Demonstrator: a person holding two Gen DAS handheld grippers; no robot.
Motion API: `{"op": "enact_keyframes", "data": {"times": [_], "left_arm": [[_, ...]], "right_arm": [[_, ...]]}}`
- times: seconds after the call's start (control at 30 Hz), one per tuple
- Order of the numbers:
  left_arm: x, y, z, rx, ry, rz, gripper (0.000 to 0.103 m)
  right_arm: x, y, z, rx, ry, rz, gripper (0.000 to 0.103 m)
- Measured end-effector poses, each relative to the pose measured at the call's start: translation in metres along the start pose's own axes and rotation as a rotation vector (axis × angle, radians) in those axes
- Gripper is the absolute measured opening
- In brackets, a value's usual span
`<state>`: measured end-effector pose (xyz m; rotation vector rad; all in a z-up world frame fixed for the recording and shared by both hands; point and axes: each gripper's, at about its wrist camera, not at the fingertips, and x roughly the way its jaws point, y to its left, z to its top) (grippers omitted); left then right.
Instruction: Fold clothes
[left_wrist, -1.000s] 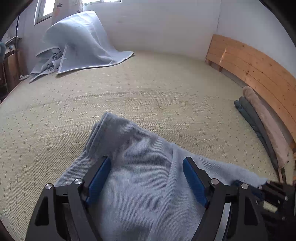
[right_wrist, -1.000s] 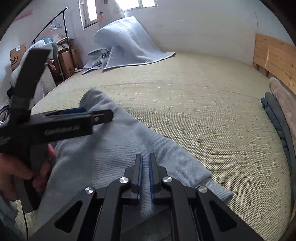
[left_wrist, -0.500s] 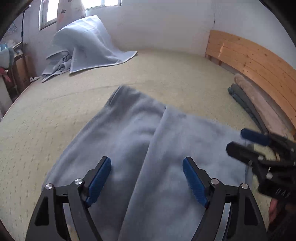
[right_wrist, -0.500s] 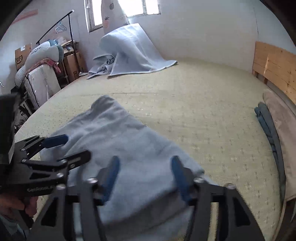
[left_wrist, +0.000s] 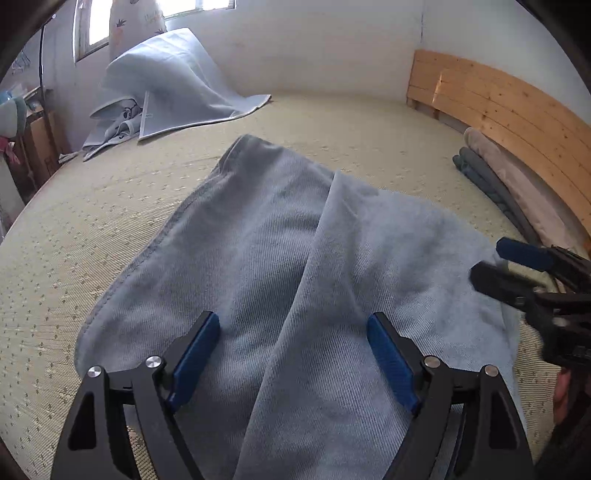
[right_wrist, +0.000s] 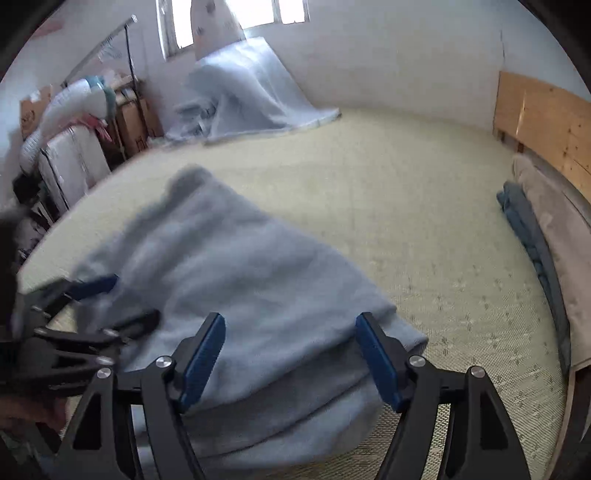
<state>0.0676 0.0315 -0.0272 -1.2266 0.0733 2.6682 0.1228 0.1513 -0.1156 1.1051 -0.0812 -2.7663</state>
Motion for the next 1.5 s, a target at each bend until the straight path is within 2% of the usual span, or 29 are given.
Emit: {"op": "enact_keyframes", "data": {"times": [0.13, 0.33, 0.53, 0.6, 0.77, 0.87, 0.93, 1.03, 1.13, 1.2, 1.4, 1.5], "left_arm": [[-0.015, 0.008, -0.002, -0.015, 0.018, -0.012, 0.085], [-0.035, 0.033, -0.017, -0.063, 0.031, 0.009, 0.085], [-0.026, 0.027, -0.028, 0.021, 0.067, 0.038, 0.086], [-0.028, 0.029, -0.027, 0.007, 0.063, 0.028, 0.086], [-0.050, 0.050, -0.025, -0.105, 0.004, 0.023, 0.086], [-0.063, 0.071, -0.022, -0.187, -0.052, 0.013, 0.086], [-0.065, 0.082, -0.022, -0.232, -0.068, -0.015, 0.086], [-0.068, 0.089, -0.027, -0.250, -0.080, -0.075, 0.086], [-0.069, 0.087, -0.030, -0.227, -0.101, -0.120, 0.086], [-0.063, 0.087, -0.030, -0.219, -0.085, -0.135, 0.086], [-0.031, 0.093, -0.037, -0.232, 0.011, -0.085, 0.086], [-0.023, 0.090, -0.034, -0.231, 0.028, -0.082, 0.090]], "right_arm": [[-0.021, 0.018, -0.004, -0.011, -0.057, 0.089, 0.076], [-0.029, 0.040, -0.018, -0.068, -0.052, 0.151, 0.077], [-0.003, 0.057, -0.039, -0.138, 0.066, 0.138, 0.077], [-0.004, 0.058, -0.043, -0.148, 0.053, 0.124, 0.076], [-0.019, 0.057, -0.043, -0.121, 0.037, 0.103, 0.076], [-0.036, 0.070, -0.040, -0.156, -0.041, 0.127, 0.076], [-0.035, 0.077, -0.038, -0.167, -0.048, 0.149, 0.076], [-0.034, 0.087, -0.035, -0.184, -0.058, 0.183, 0.076], [-0.026, 0.096, -0.034, -0.200, -0.054, 0.198, 0.076], [-0.019, 0.099, -0.035, -0.205, -0.038, 0.200, 0.076], [0.007, 0.107, -0.043, -0.245, 0.029, 0.173, 0.076], [0.012, 0.113, -0.049, -0.296, 0.031, 0.138, 0.076]]}}
